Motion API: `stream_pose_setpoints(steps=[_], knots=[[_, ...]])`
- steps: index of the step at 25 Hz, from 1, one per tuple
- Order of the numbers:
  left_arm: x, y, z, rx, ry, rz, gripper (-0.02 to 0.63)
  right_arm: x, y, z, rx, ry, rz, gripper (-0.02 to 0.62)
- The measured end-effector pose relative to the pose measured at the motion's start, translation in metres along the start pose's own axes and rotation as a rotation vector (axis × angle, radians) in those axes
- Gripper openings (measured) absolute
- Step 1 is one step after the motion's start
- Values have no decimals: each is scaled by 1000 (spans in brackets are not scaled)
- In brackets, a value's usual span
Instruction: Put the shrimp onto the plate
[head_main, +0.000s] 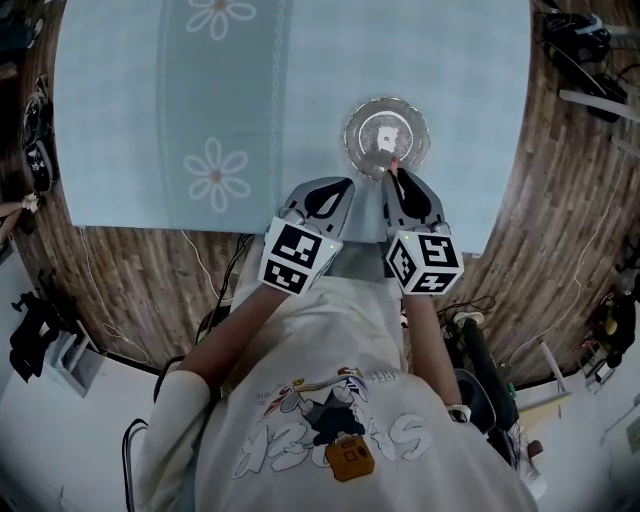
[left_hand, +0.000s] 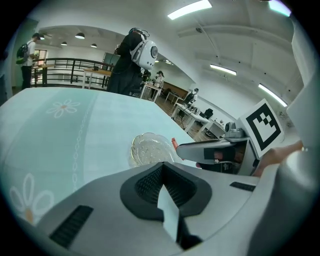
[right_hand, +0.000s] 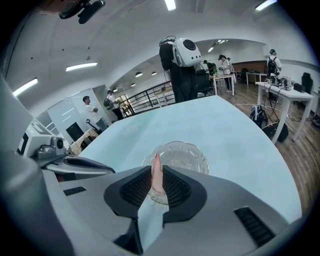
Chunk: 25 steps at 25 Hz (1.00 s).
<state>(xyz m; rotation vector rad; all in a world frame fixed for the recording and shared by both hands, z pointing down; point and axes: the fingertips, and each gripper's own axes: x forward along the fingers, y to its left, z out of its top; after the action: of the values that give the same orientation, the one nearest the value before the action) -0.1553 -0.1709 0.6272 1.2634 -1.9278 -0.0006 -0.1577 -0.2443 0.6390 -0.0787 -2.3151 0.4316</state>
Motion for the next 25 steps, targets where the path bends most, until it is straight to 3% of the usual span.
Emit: stream_pose_setpoints(steps=[9, 13, 15, 17, 25], knots=[[17, 15, -25, -15, 68, 5, 7, 24, -3, -16, -30, 86, 31, 86], [22, 19, -33, -16, 79, -3, 8, 30, -3, -23, -42, 114, 5, 87], [25, 19, -34, -20, 81, -7, 8, 32, -8, -23, -24, 106, -14, 95], [26, 16, -34, -18, 81, -12, 8, 29, -11, -21, -8, 91, -21, 143], [3, 12, -17, 22, 36, -5, 8, 6, -8, -7, 6, 54, -65, 143]])
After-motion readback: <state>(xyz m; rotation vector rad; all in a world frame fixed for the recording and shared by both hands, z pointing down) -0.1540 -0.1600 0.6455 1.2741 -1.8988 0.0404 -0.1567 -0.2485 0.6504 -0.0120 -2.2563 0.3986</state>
